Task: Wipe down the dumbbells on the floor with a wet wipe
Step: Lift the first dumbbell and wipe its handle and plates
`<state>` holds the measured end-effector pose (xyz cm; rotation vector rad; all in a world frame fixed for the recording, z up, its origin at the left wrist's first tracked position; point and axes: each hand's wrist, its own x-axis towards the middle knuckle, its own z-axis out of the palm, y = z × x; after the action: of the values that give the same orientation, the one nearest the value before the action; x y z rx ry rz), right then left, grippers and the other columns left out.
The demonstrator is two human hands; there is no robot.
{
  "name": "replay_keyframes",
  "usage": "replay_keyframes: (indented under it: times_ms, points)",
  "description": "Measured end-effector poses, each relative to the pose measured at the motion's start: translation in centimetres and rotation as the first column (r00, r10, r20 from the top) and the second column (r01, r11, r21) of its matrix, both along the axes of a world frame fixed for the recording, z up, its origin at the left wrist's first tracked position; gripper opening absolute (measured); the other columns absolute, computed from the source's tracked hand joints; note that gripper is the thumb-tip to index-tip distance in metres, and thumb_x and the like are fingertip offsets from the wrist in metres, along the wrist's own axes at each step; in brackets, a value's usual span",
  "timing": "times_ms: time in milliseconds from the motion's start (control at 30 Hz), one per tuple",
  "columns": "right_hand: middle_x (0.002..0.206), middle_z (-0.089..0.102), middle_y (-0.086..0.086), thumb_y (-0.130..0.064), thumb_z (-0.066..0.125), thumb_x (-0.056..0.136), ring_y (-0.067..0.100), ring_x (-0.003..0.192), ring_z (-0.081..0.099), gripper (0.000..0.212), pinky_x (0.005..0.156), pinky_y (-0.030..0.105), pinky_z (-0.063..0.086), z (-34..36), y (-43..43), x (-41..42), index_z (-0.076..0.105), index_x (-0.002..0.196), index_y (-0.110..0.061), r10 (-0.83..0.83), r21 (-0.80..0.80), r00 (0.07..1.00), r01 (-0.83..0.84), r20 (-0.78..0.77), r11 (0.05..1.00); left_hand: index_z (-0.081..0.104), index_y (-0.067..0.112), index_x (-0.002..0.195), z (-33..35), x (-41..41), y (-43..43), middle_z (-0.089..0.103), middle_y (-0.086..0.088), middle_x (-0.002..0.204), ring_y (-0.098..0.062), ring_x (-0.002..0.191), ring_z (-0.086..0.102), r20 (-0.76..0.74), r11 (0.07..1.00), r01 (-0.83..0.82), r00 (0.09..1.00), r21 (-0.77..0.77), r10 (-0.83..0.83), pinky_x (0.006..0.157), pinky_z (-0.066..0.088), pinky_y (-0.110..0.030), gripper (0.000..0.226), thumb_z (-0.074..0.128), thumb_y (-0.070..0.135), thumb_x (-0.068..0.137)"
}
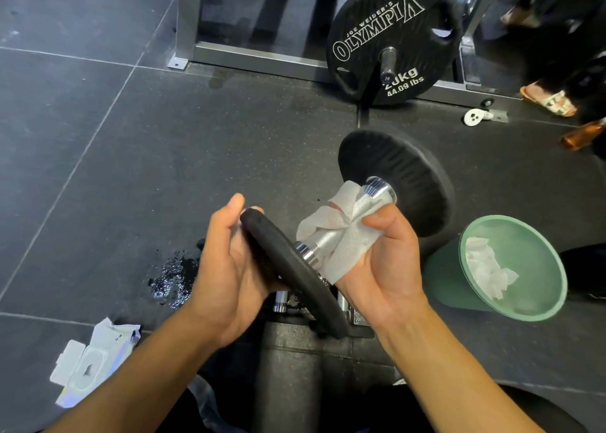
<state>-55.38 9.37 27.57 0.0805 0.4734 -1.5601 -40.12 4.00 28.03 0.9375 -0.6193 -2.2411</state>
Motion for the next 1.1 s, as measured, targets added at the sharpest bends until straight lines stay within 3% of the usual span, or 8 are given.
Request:
replay_keyframes:
  times_ms: [200,300,367,500,633,733,867,1100]
  points:
    - [0.075,0.055,0.007,-0.012,0.042,0.082,0.026,0.073,0.066,0.015,0.075,0.041,0.057,1.1,0.1,0.1,0.057,0.078,-0.013,0.01,-0.031,0.999,-0.011,-0.041,0.999,0.051,0.031,0.084,-0.8,-0.1,0.1,0.043,0.0,0.083,-0.02,0.076,0.047,0.165,0.941,-0.089,0.975,-0.327,0.15,0.072,0.052,-0.029,0.028,0.067,0.051,0.072]
    - [0.087,0.021,0.0,-0.012,0.046,0.08,0.019,0.082,0.044,0.016,0.084,0.038,0.04,0.6,-0.4,0.0,0.034,0.085,-0.022,-0.003,0.039,0.987,0.01,-0.161,0.999,0.045,0.034,0.101,-1.4,0.8,0.1,0.04,0.0,0.103,-0.027,0.089,0.047,0.437,0.358,0.334,0.862,-0.872,0.258,0.083,0.043,-0.033,0.047,0.076,0.049,0.069]
    - [0.088,0.018,0.001,-0.013,0.042,0.082,0.02,0.082,0.04,0.012,0.084,0.039,0.035,0.0,-0.4,0.1,0.034,0.084,-0.022,0.002,0.097,0.976,0.02,-0.217,0.995,0.048,0.026,0.104,-2.1,1.1,0.2,0.038,-0.001,0.11,-0.027,0.102,0.045,0.413,-0.1,0.492,0.81,-0.865,0.417,0.1,0.041,-0.038,0.061,0.083,0.061,0.068]
    - [0.088,0.041,0.007,-0.018,0.045,0.083,0.026,0.085,0.047,0.003,0.087,0.042,0.038,-1.2,-0.2,0.1,0.045,0.084,-0.015,0.068,0.118,0.974,-0.043,-0.216,0.992,0.053,0.022,0.105,-3.0,0.5,0.9,0.039,-0.004,0.111,-0.024,0.106,0.048,0.296,-0.417,0.534,0.807,-0.735,0.511,0.107,0.033,-0.072,0.06,0.083,0.063,0.072]
    - [0.083,0.047,0.008,-0.018,0.049,0.082,0.024,0.082,0.052,0.004,0.087,0.043,0.04,-1.1,-0.2,0.6,0.051,0.084,-0.016,0.038,0.099,0.984,-0.021,-0.176,0.995,0.049,0.019,0.109,-2.6,0.9,0.7,0.041,-0.008,0.113,-0.03,0.11,0.047,0.387,-0.15,0.501,0.797,-0.852,0.464,0.102,0.041,-0.05,0.075,0.086,0.06,0.059]
    - [0.081,0.049,0.007,-0.016,0.051,0.079,0.023,0.078,0.055,0.006,0.082,0.042,0.044,-1.0,-0.2,0.9,0.053,0.084,-0.015,0.031,0.064,0.982,-0.019,-0.186,0.998,0.042,0.027,0.111,-2.2,1.6,0.2,0.04,-0.006,0.113,-0.022,0.103,0.047,0.509,0.318,0.415,0.8,-0.852,0.319,0.091,0.042,-0.027,0.069,0.079,0.052,0.059]
    - [0.08,0.056,0.007,-0.015,0.047,0.08,0.024,0.078,0.06,0.011,0.082,0.042,0.051,-0.6,-0.2,1.2,0.057,0.083,-0.014,0.064,0.044,0.987,-0.058,-0.144,0.997,0.053,0.026,0.095,-0.4,0.8,-0.6,0.056,-0.001,0.083,-0.016,0.072,0.062,0.287,0.972,0.009,0.956,-0.233,0.06,0.075,0.056,-0.036,0.037,0.07,0.046,0.069]
    - [0.08,0.055,0.009,-0.012,0.046,0.081,0.027,0.078,0.062,0.011,0.082,0.044,0.051,-1.2,-0.5,1.7,0.057,0.08,-0.013,0.147,0.105,0.981,-0.134,-0.126,0.985,0.081,0.012,0.113,-1.2,2.3,-1.2,0.076,-0.023,0.119,-0.049,0.108,0.073,0.125,0.869,0.276,0.927,0.411,-0.354,0.099,0.041,-0.085,0.095,0.041,0.093,0.081]
